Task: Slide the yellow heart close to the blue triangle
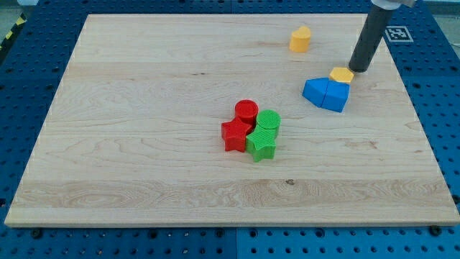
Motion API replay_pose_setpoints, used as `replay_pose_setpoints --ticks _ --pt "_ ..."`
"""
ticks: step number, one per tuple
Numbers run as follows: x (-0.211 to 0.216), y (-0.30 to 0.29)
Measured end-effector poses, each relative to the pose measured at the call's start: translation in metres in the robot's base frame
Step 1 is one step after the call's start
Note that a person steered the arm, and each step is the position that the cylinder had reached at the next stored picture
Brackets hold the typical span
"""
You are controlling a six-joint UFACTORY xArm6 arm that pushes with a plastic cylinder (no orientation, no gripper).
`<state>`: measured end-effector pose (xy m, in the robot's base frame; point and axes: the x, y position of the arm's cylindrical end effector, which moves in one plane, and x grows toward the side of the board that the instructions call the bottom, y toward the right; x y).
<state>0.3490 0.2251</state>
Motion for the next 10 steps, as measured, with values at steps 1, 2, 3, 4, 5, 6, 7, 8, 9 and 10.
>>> replay_pose_setpoints --ticks 1,2,3,4,5,6,7,8,9,10 --pt "-0.002 0.000" --pt "-0.028 0.008" --pt "-0.068 0.010" --pt "-0.089 0.010" --pt "-0.092 0.010" --pt "-0.111 0.004" --pt "-0.131 -0.008" --pt "-0.131 -0.044" --pt "-0.131 -0.073" --pt "-0.109 -0.081"
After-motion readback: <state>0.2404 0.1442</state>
